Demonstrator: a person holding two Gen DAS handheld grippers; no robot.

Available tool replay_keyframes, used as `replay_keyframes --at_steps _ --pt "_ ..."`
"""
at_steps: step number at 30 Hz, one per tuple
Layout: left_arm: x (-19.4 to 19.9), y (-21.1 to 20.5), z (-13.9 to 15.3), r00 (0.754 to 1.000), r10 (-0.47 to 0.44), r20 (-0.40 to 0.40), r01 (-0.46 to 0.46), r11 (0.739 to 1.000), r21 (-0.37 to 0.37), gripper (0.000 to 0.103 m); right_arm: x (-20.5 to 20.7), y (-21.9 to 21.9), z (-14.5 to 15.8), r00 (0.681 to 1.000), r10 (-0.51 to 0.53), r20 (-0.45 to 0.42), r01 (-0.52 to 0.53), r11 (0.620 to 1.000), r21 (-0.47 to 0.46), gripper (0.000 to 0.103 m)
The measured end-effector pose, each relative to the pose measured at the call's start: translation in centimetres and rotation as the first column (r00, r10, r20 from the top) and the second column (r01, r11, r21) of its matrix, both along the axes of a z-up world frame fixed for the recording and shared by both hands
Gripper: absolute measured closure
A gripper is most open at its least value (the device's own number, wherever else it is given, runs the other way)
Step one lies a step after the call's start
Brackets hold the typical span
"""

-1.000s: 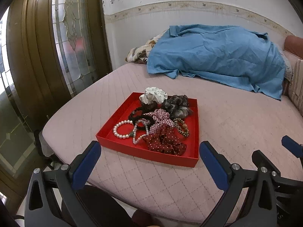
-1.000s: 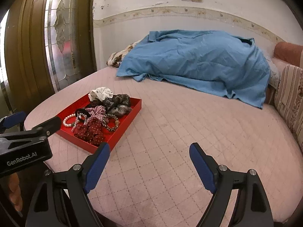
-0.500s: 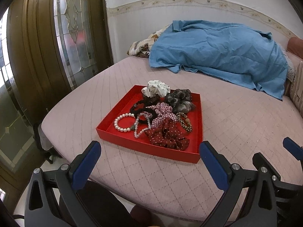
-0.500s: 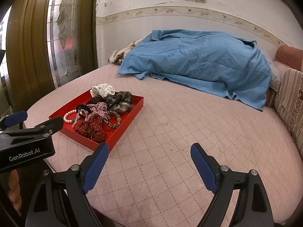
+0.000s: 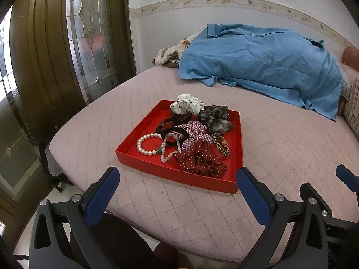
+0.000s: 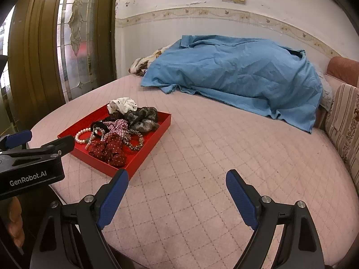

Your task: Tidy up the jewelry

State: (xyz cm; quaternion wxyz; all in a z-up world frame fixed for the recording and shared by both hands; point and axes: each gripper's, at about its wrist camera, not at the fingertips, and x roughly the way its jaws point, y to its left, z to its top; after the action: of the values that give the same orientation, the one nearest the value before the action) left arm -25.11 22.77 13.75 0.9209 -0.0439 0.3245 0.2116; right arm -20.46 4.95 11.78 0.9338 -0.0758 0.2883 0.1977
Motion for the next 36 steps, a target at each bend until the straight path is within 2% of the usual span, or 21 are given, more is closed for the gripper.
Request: replay_keyframes --at_steps 6,10,36 --pt "-0.7 -0.4 0.6 0.998 0.016 0.053 -0.018 0.999 0.040 0.000 -0.1 -0.4 0.2 1.000 -0.010 0.013 0.010 1.000 0.013 0.011" --pt "-0.9 -0.3 0.9 0.997 0.019 0.069 -0.021 0.999 0.033 0.000 -0.1 -0.4 0.3 1.000 -0.011 0.016 0.011 1.000 0.015 0.011" --pt "-1.1 -0.1 1.0 0.997 0.047 0.068 -0.050 0.998 0.042 0.000 -0.6 0.1 0.5 1.000 0.003 0.029 -0.003 1.000 0.015 0.011"
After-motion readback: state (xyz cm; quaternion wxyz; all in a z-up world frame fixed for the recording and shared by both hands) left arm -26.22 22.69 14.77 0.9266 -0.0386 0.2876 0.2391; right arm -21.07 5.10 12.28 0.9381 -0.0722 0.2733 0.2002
